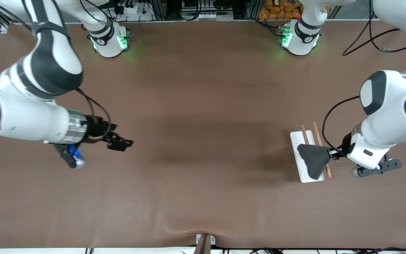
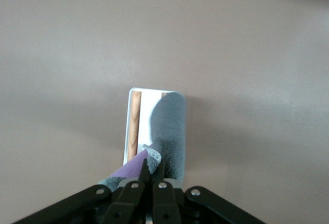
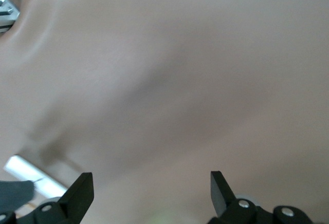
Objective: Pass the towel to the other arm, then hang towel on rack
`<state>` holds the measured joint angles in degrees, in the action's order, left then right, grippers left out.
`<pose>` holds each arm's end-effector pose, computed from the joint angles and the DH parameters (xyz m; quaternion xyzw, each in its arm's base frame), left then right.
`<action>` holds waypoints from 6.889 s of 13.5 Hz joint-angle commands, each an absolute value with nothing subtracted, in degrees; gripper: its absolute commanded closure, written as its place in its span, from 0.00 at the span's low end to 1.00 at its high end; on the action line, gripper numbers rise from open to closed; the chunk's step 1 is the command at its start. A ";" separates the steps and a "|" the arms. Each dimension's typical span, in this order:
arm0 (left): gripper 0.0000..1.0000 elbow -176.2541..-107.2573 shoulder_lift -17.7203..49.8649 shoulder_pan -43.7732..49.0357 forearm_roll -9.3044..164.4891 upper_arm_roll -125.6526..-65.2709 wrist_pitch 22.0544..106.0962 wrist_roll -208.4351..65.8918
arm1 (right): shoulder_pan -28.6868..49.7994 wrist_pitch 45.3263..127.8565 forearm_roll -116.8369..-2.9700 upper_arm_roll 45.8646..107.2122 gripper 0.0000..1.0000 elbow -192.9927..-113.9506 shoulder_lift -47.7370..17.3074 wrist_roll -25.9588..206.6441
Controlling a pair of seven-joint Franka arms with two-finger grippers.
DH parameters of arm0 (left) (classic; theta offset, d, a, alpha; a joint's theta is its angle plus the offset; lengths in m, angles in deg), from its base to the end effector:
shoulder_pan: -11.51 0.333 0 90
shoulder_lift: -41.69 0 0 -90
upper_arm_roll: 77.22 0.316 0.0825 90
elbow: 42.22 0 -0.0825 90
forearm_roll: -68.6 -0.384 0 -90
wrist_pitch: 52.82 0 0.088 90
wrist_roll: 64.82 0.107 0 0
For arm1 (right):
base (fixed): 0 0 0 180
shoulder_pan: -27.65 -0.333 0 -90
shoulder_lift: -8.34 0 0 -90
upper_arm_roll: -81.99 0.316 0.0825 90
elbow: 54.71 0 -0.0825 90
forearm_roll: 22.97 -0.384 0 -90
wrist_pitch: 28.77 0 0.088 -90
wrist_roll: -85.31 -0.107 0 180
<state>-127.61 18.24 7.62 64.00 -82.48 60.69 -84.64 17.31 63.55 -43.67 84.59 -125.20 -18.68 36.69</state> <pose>0.6813 -0.0952 0.4457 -0.9955 -0.0830 -0.0452 0.0083 0.6634 0.1829 0.5017 -0.9283 0.3170 0.1347 0.1400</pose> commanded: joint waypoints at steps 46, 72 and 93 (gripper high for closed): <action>0.00 -133.02 26.75 21.97 63.06 -88.29 57.32 -58.14 | 32.05 56.22 -23.50 84.36 0.00 -135.40 6.84 85.40; 0.00 -129.85 38.78 11.43 66.38 -82.08 39.03 -68.34 | 24.84 56.75 -23.58 76.10 0.00 -137.24 8.25 85.31; 0.00 -135.56 46.17 8.96 69.30 -79.51 35.07 -75.45 | 29.15 56.84 -23.58 80.93 0.00 -136.80 7.99 85.40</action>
<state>-134.28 44.28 10.10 68.30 -80.32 35.44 -74.09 27.90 56.35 -22.85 80.06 -135.52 6.51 84.78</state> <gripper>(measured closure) 0.000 0.000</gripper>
